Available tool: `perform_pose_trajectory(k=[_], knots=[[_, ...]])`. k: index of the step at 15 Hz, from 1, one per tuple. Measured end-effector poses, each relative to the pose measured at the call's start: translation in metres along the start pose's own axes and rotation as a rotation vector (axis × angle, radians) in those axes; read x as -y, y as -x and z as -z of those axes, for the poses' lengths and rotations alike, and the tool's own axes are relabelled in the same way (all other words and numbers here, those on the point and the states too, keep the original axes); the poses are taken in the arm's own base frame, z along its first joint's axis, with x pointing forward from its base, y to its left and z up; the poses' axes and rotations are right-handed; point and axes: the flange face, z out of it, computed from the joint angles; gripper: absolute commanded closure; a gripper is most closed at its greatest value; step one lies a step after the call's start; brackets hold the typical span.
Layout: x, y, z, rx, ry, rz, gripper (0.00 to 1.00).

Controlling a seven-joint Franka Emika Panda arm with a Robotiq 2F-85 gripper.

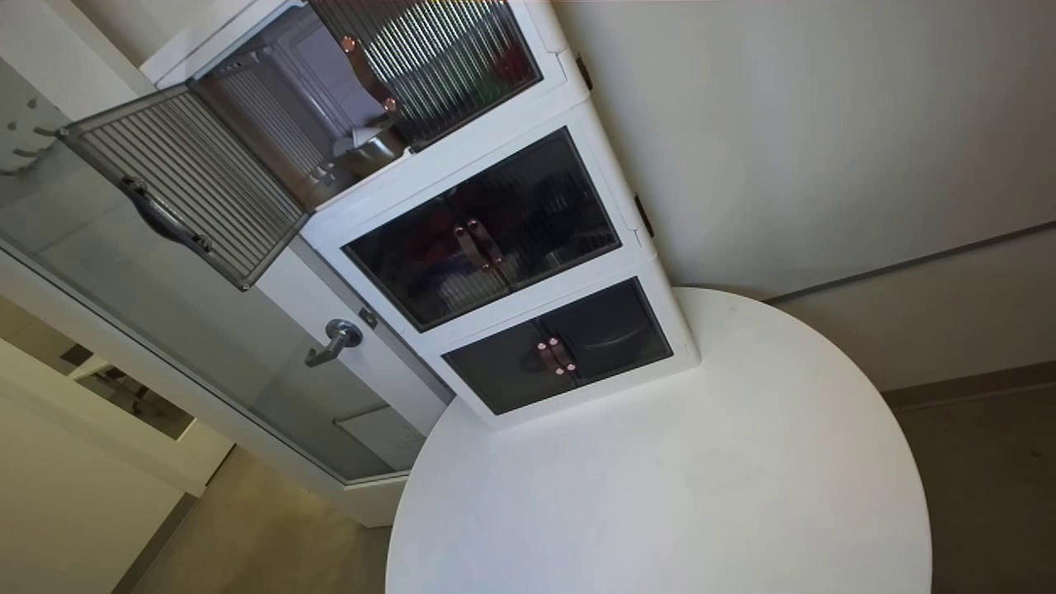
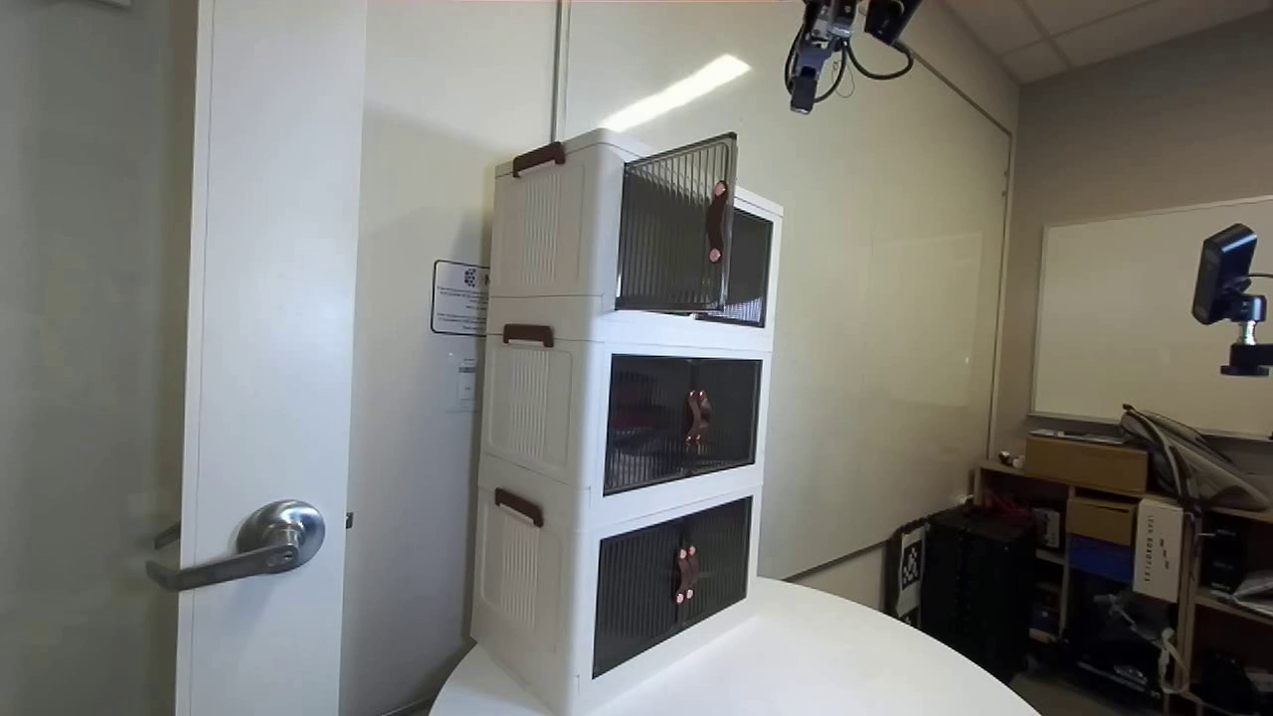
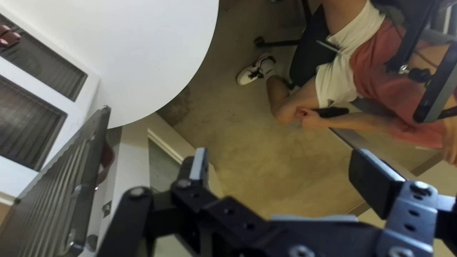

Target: Close the top drawer

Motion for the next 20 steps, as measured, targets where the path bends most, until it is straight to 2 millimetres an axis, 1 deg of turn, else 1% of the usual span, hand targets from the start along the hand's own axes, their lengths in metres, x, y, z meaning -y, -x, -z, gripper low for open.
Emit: perform_pose_trajectory(k=[2,4,9,15,17,20], knots=[[0.0,-0.014,0.0,-0.04,0.07,-0.082,0.0],[-0.004,-0.029,-0.005,-0.076,0.146,-0.156,0.0],[-0.022,-0.055,-0.022,-0.189,0.327,-0.323,0.0],[-0.033,-0.069,-0.03,-0.31,0.567,-0.487,0.0],[-0.037,-0.071,-0.036,-0.335,0.661,-0.53,0.0],[-0.047,-0.068,-0.05,-0.335,0.811,-0.604,0.0]])
